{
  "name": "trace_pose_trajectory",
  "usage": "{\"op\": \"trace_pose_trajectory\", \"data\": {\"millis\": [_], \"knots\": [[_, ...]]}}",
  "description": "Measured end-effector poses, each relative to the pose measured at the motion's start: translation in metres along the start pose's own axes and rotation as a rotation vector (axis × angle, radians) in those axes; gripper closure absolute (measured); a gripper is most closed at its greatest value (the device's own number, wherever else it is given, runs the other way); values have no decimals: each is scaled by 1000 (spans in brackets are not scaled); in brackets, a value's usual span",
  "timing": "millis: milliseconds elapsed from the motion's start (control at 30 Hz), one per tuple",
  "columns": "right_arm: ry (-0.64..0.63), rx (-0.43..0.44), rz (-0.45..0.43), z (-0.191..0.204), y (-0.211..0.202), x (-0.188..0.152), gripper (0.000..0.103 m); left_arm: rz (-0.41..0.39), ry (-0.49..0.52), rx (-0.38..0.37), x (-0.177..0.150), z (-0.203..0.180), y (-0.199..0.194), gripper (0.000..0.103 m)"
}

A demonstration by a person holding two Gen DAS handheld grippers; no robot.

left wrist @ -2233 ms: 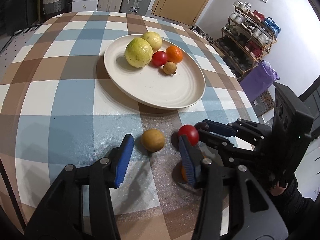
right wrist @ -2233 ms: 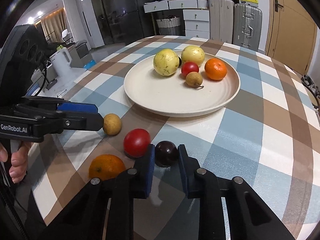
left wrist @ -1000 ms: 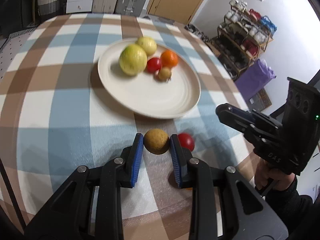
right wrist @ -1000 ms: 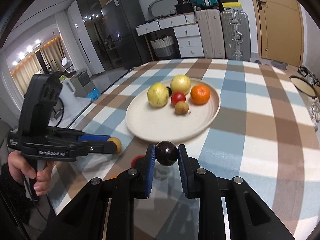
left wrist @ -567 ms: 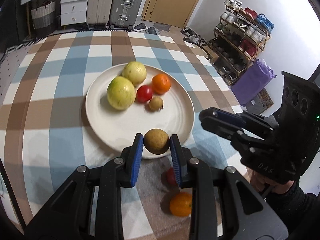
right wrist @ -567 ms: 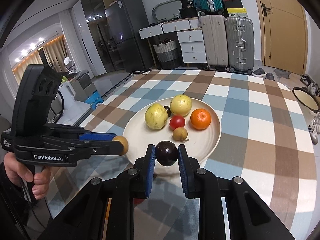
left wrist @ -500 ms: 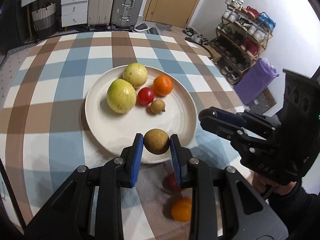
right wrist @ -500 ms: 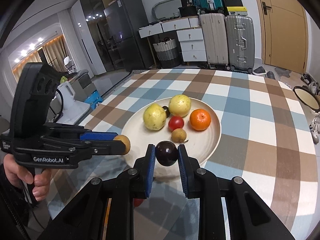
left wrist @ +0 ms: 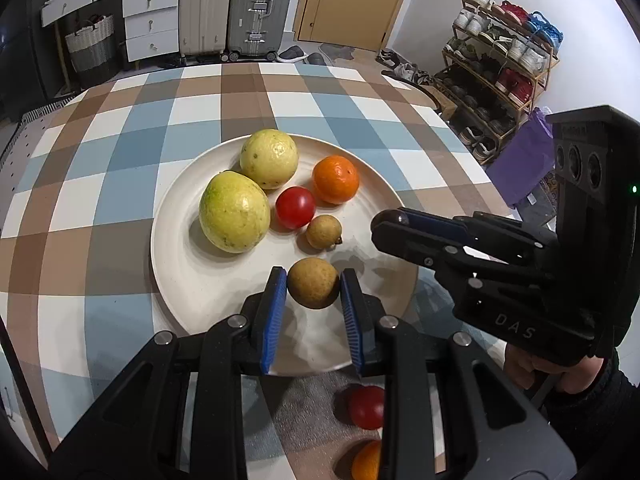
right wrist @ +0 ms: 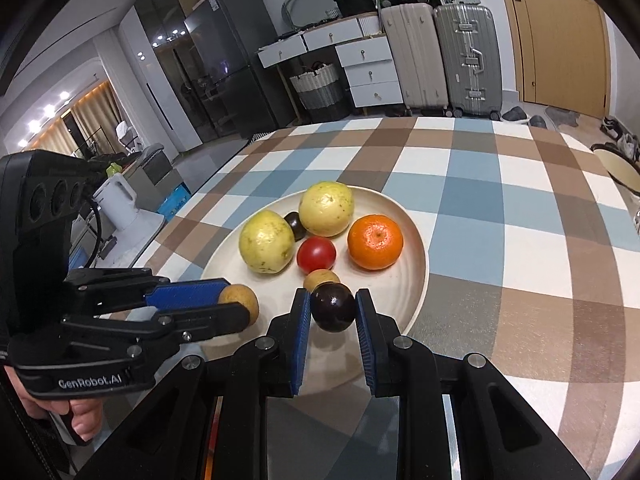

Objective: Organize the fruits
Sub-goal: 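Carry the brown fruit and plum onto the plate and open both grippers, then withdraw both tools from the plate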

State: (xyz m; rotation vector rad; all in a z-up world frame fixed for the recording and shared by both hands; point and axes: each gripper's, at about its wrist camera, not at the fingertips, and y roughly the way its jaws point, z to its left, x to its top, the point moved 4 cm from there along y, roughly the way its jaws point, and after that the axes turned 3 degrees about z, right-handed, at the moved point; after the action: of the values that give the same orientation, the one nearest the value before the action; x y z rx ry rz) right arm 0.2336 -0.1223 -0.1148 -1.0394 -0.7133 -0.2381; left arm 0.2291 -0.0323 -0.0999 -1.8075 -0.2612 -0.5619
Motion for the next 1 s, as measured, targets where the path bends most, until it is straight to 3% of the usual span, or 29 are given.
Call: {"op": "trace_pose_trajectory", "data": {"millis": [367, 400, 467, 900, 1000], "knots": [[-15, -37, 0, -5, 10, 3, 79, -7, 22, -3, 10, -3, 8, 78], [-18, -35, -4, -4, 9, 3, 77, -17, 33, -1, 12, -4, 6, 78], [-19, -32, -21, -5, 4, 4, 60, -27, 50, 8, 13, -7, 2, 78], [29, -32, -152, 1, -67, -3, 51, -126, 37, 54, -6, -9, -57, 70], [24, -32, -192, 10, -87, -6, 33, -141, 23, 69, -17, -9, -72, 70]]}}
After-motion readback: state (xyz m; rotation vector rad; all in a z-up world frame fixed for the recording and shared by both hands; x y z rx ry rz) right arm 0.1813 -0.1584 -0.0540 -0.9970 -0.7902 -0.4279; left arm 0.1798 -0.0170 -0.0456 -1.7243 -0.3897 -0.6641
